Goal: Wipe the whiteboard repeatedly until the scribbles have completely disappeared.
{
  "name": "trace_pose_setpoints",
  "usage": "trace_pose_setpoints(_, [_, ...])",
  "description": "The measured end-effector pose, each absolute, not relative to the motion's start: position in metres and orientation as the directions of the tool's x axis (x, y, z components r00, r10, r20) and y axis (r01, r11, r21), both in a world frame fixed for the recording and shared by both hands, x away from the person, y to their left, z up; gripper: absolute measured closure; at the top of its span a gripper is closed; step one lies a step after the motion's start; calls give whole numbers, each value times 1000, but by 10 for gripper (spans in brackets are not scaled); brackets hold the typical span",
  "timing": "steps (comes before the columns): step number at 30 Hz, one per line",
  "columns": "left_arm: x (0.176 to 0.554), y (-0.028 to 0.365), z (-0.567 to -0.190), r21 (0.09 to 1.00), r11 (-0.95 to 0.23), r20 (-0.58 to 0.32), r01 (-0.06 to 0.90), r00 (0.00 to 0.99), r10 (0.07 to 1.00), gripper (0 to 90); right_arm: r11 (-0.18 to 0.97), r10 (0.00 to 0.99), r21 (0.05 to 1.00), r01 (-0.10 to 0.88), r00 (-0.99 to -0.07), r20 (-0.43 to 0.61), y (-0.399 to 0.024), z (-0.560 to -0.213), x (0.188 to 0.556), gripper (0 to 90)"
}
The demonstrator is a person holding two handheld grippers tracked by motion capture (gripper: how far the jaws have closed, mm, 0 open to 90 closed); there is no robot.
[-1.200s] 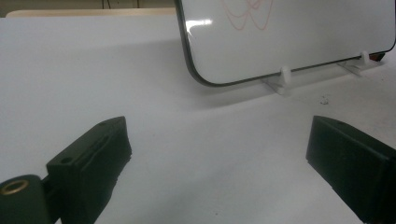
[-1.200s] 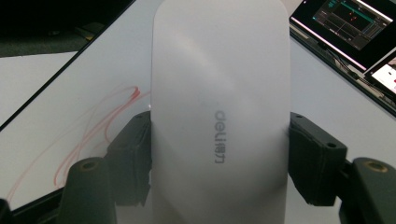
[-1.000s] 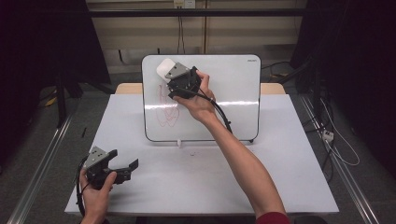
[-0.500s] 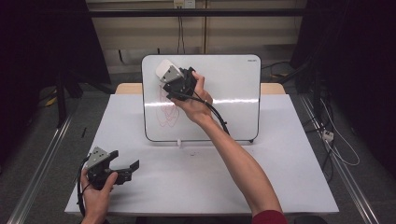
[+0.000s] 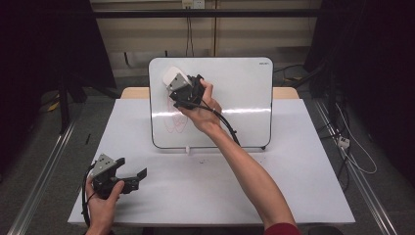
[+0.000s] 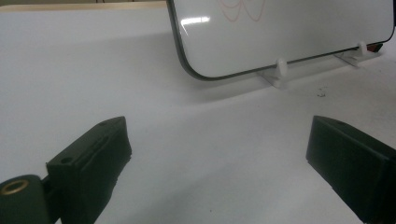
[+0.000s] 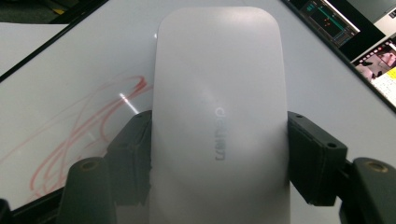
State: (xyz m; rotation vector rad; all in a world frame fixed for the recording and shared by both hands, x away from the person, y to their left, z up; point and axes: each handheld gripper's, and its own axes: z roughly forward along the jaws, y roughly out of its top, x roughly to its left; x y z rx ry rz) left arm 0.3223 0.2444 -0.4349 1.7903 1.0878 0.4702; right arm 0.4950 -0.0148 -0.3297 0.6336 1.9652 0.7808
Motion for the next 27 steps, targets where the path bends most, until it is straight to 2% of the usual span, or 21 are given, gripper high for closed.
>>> trace_pose_setpoints(19, [322, 244, -435, 871, -149, -142, 468, 530, 836, 60, 723, 616, 686, 88, -532, -581, -2, -365, 464, 316])
trace_pose_setpoints(27, [322, 245, -435, 871, -145, -143, 469, 527, 838, 60, 706, 630, 702, 93, -537, -562, -3, -364, 465, 317])
